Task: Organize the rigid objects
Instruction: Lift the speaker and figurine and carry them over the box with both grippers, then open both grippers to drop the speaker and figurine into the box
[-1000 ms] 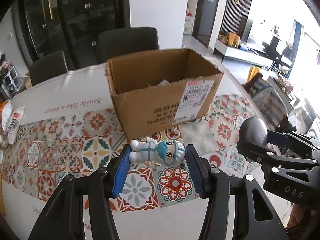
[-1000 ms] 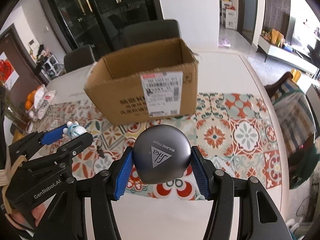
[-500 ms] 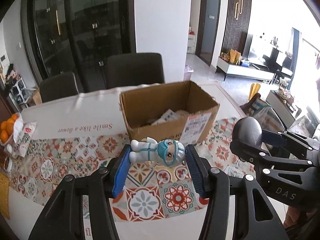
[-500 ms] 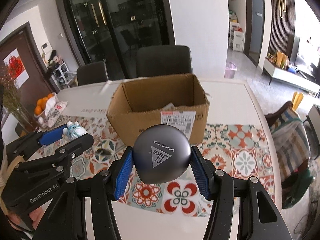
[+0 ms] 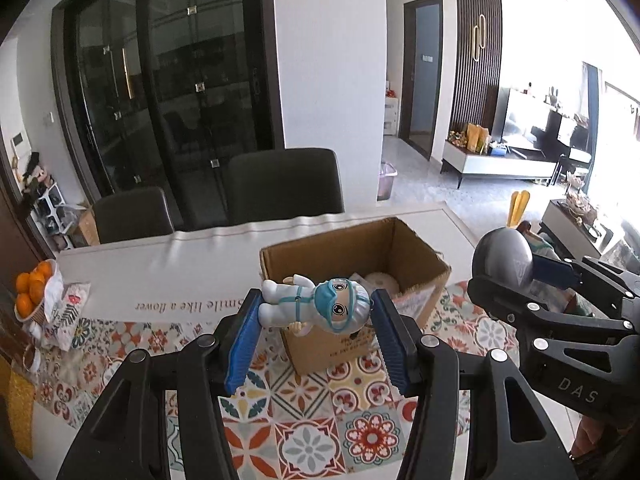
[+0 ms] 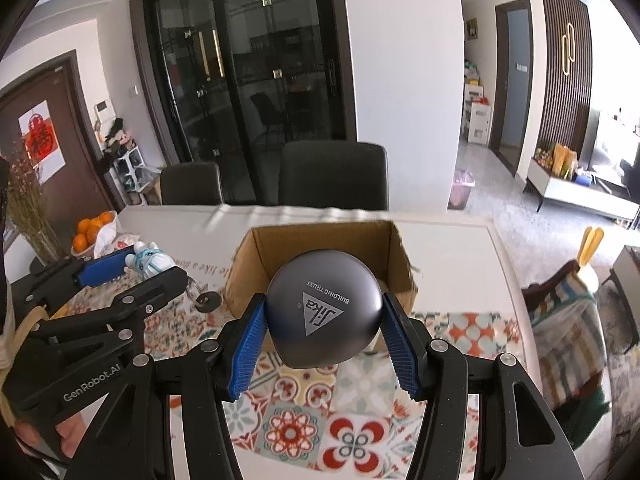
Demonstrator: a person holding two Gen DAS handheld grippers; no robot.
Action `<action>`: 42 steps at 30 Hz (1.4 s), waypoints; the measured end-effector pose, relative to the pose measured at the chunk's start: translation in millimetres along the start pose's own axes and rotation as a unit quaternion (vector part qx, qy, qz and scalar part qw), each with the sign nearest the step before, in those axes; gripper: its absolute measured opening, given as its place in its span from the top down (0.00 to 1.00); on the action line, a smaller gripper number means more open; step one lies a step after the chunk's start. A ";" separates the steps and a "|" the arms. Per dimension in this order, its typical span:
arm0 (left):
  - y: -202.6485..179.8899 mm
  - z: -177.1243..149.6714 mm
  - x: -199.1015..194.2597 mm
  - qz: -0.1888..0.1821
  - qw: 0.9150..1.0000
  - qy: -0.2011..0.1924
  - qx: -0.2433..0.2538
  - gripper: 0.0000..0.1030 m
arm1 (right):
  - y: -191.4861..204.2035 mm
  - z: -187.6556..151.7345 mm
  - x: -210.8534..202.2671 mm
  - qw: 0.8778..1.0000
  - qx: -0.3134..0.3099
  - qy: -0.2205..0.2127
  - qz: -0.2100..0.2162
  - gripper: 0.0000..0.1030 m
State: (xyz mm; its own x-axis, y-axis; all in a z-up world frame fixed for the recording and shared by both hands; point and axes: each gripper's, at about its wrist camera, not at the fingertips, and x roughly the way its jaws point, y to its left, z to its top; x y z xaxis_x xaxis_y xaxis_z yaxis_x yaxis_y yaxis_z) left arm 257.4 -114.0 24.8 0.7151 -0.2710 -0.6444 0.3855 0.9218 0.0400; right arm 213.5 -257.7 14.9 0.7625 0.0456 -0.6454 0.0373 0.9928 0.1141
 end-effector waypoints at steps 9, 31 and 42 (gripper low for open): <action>6.3 20.2 22.5 0.009 1.000 0.005 -0.001 0.47 | 2.8 28.0 14.6 1.000 -0.018 -0.014 -0.009 0.45; 13.6 54.1 101.0 0.029 0.997 0.071 0.002 0.47 | -9.6 72.6 87.7 0.999 -0.031 0.033 -0.027 0.45; 23.9 52.5 111.9 0.068 0.995 0.074 -0.007 0.32 | -9.0 76.2 104.5 0.998 -0.033 0.045 -0.027 0.45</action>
State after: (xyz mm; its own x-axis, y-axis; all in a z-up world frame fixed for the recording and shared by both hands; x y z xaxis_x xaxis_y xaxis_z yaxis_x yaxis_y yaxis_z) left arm 377.3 -136.8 -6.2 0.6659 -0.1006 -0.7393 0.2826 0.9510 0.1252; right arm 342.1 -270.3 4.0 0.7000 -0.0006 -0.7141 0.0316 0.9991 0.0300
